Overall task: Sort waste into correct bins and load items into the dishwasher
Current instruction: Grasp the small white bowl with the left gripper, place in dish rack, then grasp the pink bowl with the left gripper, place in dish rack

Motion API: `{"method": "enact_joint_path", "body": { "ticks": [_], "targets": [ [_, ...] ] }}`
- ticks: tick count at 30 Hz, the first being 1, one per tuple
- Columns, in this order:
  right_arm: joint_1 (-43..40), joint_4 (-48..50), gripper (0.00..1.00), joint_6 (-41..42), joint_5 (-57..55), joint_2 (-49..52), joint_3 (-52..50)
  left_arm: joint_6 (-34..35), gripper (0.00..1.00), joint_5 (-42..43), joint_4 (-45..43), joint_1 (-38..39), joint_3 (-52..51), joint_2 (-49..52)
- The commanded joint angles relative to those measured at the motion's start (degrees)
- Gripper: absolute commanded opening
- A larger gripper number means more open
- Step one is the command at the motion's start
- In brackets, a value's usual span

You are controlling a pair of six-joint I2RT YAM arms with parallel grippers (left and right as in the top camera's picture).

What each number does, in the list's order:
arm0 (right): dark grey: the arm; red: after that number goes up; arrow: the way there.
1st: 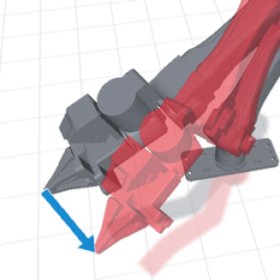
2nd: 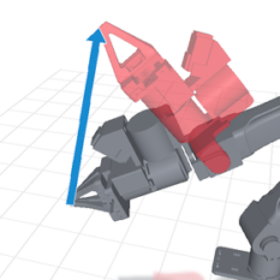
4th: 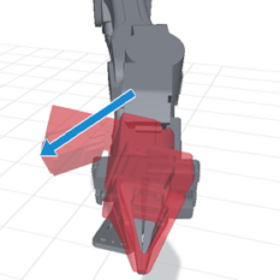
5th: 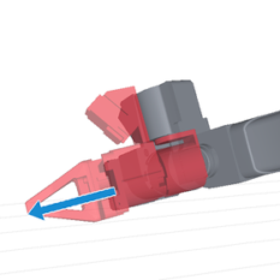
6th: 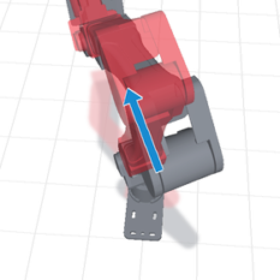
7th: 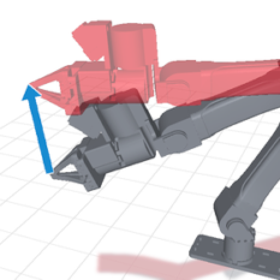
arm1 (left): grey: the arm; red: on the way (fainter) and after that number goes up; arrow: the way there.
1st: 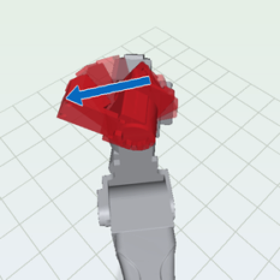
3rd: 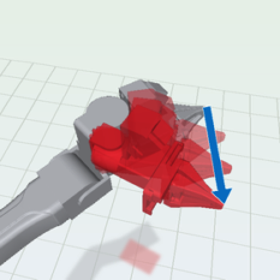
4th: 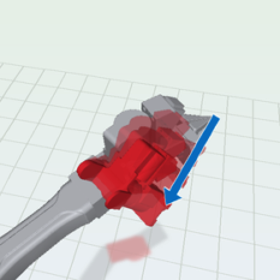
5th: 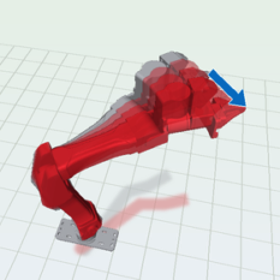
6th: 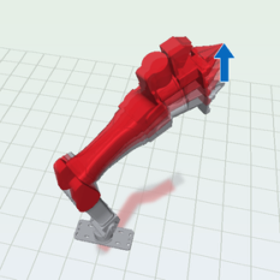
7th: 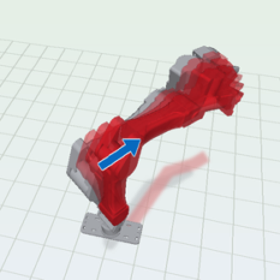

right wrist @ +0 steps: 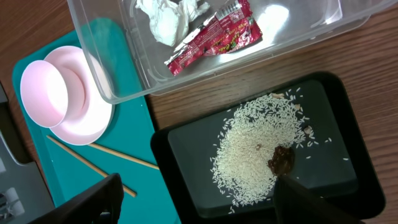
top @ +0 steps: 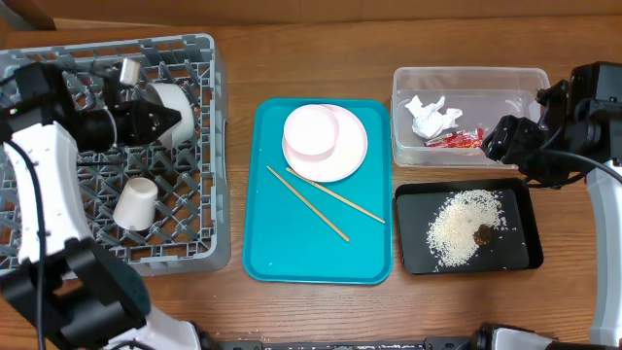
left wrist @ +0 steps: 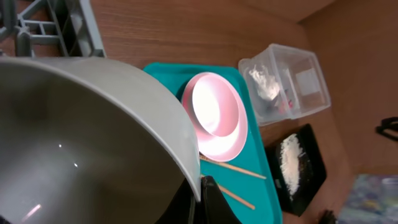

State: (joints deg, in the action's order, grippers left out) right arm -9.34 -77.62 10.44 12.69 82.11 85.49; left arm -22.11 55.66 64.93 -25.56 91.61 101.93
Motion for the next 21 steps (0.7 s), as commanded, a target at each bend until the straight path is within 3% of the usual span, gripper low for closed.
{"method": "enact_joint_path", "body": {
  "ticks": [1,11,21],
  "targets": [
    [-0.07,0.11,0.79,-0.46,0.24,-1.46,1.75,-4.02,0.04,8.57,-0.48,-3.63,0.70,4.17],
    [-0.04,0.09,0.79,-0.44,0.24,-1.46,1.75,-4.94,0.04,14.95,-7.17,-8.94,0.70,13.20],
    [-0.07,0.11,0.79,-0.46,0.24,-1.46,1.75,-4.92,0.04,16.39,-3.98,-13.57,0.70,16.46]
  ]
}}
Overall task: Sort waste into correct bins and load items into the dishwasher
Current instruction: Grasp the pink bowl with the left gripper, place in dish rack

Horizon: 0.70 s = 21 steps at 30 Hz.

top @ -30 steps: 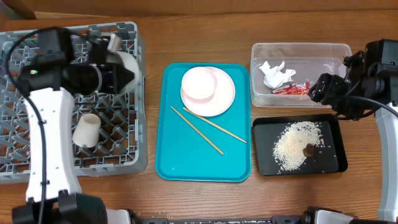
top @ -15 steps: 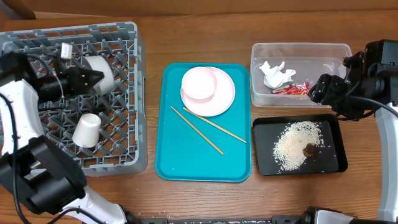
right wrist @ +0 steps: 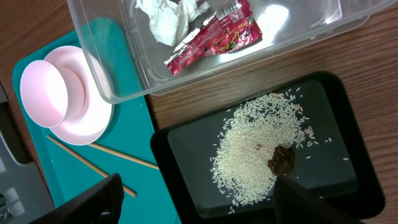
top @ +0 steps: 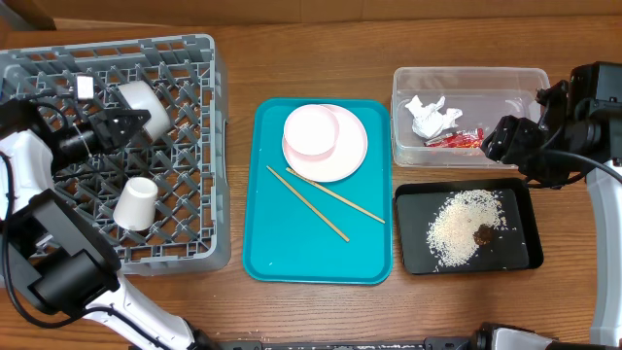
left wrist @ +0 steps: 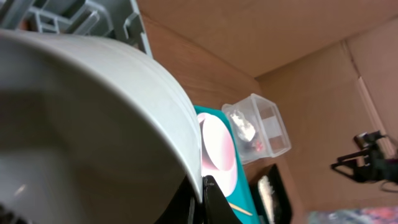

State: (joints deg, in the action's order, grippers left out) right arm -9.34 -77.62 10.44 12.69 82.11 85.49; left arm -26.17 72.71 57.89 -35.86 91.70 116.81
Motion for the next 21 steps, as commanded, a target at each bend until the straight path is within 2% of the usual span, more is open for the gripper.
{"method": "enact_joint_path", "body": {
  "ticks": [1,3,4,7,9,12,17,21],
  "targets": [
    [-0.07,0.11,0.78,-0.46,0.24,-1.46,1.75,-0.87,0.04,-0.79,5.40,-5.09,0.63,1.57],
    [-0.07,0.11,0.78,-0.44,0.24,-1.46,1.75,-0.90,0.05,-1.33,7.98,-6.82,0.63,1.57],
    [-0.07,0.11,0.79,-0.46,0.24,-1.46,1.75,-0.92,0.13,-1.31,9.90,-8.31,0.63,1.57],
    [-0.07,0.09,0.78,-0.44,0.24,-1.46,1.75,-0.90,0.42,-1.33,14.01,-10.71,0.72,1.55],
    [-0.07,-0.11,0.78,-0.46,0.24,-1.46,1.75,-0.92,0.73,-1.36,16.06,-11.56,0.72,1.44],
    [-0.07,-0.39,0.79,-0.46,0.24,-1.46,1.75,-2.47,0.98,-1.36,19.39,-11.78,0.72,-0.09],
    [-0.07,-1.07,0.78,-0.48,0.22,-1.46,1.75,-3.63,1.00,-4.13,21.16,-10.25,0.72,-7.56],
    [-0.07,-1.42,0.79,-0.46,0.20,-1.46,1.75,0.63,1.00,-10.80,19.41,-3.82,0.72,-18.29]
  ]
}}
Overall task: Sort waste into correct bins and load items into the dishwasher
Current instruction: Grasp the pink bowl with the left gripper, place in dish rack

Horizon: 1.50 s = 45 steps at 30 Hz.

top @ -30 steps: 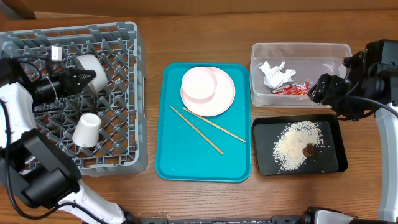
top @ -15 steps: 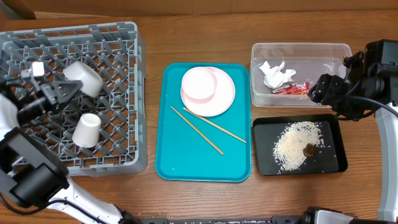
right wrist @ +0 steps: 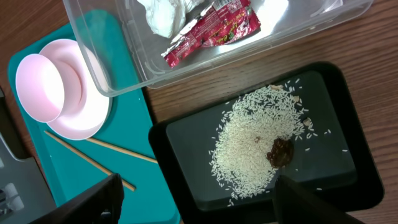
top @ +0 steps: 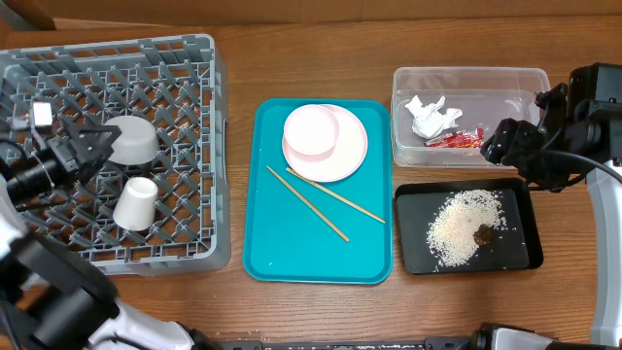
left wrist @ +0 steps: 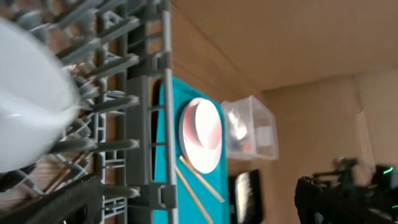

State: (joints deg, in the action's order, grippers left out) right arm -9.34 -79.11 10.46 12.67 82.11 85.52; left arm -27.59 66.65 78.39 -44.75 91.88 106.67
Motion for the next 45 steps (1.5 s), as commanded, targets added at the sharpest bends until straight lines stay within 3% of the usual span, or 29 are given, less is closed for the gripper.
{"method": "enact_joint_path", "body": {
  "ticks": [1,3,8,13,18,22,25,32,34,35,42,45],
  "targets": [
    [-0.07,0.04,0.79,-0.48,0.15,-1.46,1.73,3.69,1.00,-6.03,-2.01,7.30,0.55,-9.70],
    [-0.07,-0.15,0.79,-0.26,-1.81,-1.46,1.73,7.39,1.00,-10.71,-5.07,13.84,0.55,-12.63],
    [-0.17,-1.25,0.80,4.81,-11.41,-1.46,1.73,18.97,1.00,-31.43,-14.60,34.69,0.52,-14.01],
    [-0.15,-1.16,0.84,4.76,-11.52,-1.46,1.73,20.59,1.00,-47.01,-24.33,56.92,0.52,-8.92],
    [-0.15,-1.20,0.84,4.74,-11.08,-1.46,1.73,20.59,1.00,-56.35,-30.99,68.46,0.52,-0.76],
    [-0.15,-1.20,0.85,4.74,-11.08,-1.46,1.73,20.61,0.96,-61.57,-33.51,72.43,0.52,5.95],
    [-0.15,-1.49,0.85,4.74,-11.08,-1.46,1.73,22.36,0.71,-64.94,-33.88,73.24,0.52,11.19],
    [-0.15,-1.88,0.85,4.74,-11.08,-1.46,1.73,22.51,0.31,-65.59,-33.42,73.13,0.55,13.81],
    [-0.15,-2.01,0.85,4.74,-11.08,-1.46,1.73,22.51,0.09,-65.61,-32.94,73.18,0.55,13.81],
    [-0.15,-2.08,0.85,4.74,-11.08,-1.46,1.73,22.53,0.04,-65.61,-32.76,73.18,0.55,13.73],
    [-0.15,-2.12,0.85,4.74,-11.08,-1.46,1.73,26.27,0.04,-65.18,-27.30,71.08,8.28,7.32],
    [-0.15,-2.19,0.85,4.72,-11.08,-1.46,1.73,26.73,0.04,-58.66,-25.38,66.77,12.46,1.11]
  ]
}}
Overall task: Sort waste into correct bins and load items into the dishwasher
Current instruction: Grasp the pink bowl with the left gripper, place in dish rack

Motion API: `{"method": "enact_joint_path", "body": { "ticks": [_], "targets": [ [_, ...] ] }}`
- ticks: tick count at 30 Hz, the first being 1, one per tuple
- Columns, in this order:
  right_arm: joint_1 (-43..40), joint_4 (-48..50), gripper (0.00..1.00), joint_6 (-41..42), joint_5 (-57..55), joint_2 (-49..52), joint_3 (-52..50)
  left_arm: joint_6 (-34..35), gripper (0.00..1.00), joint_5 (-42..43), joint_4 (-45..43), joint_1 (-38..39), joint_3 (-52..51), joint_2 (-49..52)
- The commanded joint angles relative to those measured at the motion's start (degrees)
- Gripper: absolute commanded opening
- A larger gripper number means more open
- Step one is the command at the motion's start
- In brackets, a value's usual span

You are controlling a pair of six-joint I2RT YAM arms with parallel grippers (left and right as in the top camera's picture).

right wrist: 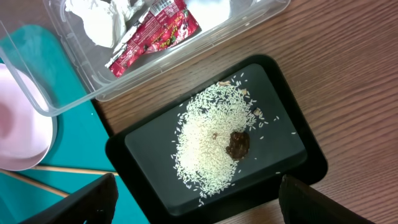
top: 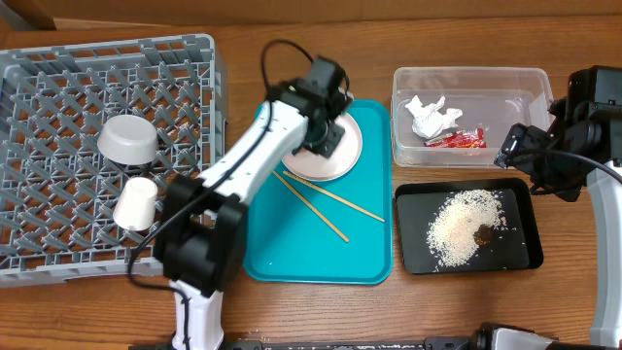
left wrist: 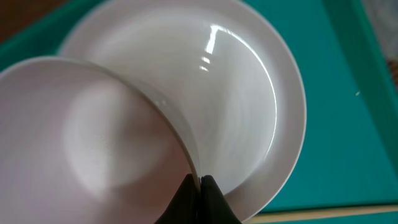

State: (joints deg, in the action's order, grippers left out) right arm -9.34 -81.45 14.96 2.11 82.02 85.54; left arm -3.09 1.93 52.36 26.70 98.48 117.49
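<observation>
A pink bowl (left wrist: pixel 93 137) sits on a pink plate (left wrist: pixel 255 93) at the back of the teal tray (top: pixel 292 248). My left gripper (left wrist: pixel 199 186) is shut on the bowl's rim, one finger inside and one outside. From overhead the left gripper (top: pixel 321 131) covers most of the bowl. Two chopsticks (top: pixel 330 199) lie across the tray. In the grey dish rack (top: pixel 58 78) a grey bowl (top: pixel 127 139) rests upside down, with a white cup (top: pixel 136 202) in front of it. My right gripper (top: pixel 530 160) hangs open at the right, over the black tray (right wrist: pixel 134 205), holding nothing.
A clear bin (top: pixel 505 87) at the back right holds a crumpled tissue (top: pixel 428 117) and a red wrapper (top: pixel 457 139). The black tray carries spilled rice (top: pixel 462 228) and a brown lump (top: pixel 483 234). Bare wooden tabletop surrounds everything.
My left gripper was open at the rack's left side by the grey bowl; now it is over the teal tray, shut on the pink bowl's rim. The right gripper has shifted slightly right.
My left gripper held the grey bowl over the back of the rack, then further left, still shut on it. Then the bowl lay upside down in the rack and the gripper stood open. Now that gripper grips the pink bowl on the tray. The right arm has barely moved.
</observation>
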Motion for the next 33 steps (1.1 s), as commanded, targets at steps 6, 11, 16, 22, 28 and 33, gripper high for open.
{"method": "enact_joint_path", "body": {
  "ticks": [6,11,16,22,28,33],
  "targets": [
    [-0.15,0.15,0.84,0.20,-0.55,-1.38,1.70,0.33,0.04,35.91,0.87,-24.39,6.36,-15.89],
    [-0.15,0.04,0.84,0.20,-0.52,-1.38,1.70,-4.63,0.04,60.54,1.16,-41.55,6.25,-9.92],
    [-0.15,0.02,0.84,0.04,-0.52,-1.38,1.70,-4.63,0.04,72.19,-0.22,-49.66,6.25,-0.68],
    [-0.15,-0.04,0.84,0.07,-0.52,-1.38,1.70,-4.61,0.04,74.64,-0.52,-53.92,6.25,7.78],
    [-0.15,-0.35,0.84,0.07,-0.52,-1.38,1.70,-4.59,0.10,74.23,-0.15,-57.99,6.27,9.46],
    [-0.15,-0.35,0.84,0.07,-0.52,-1.38,1.70,-4.63,0.88,74.53,5.20,-64.39,6.29,9.01]
  ]
}}
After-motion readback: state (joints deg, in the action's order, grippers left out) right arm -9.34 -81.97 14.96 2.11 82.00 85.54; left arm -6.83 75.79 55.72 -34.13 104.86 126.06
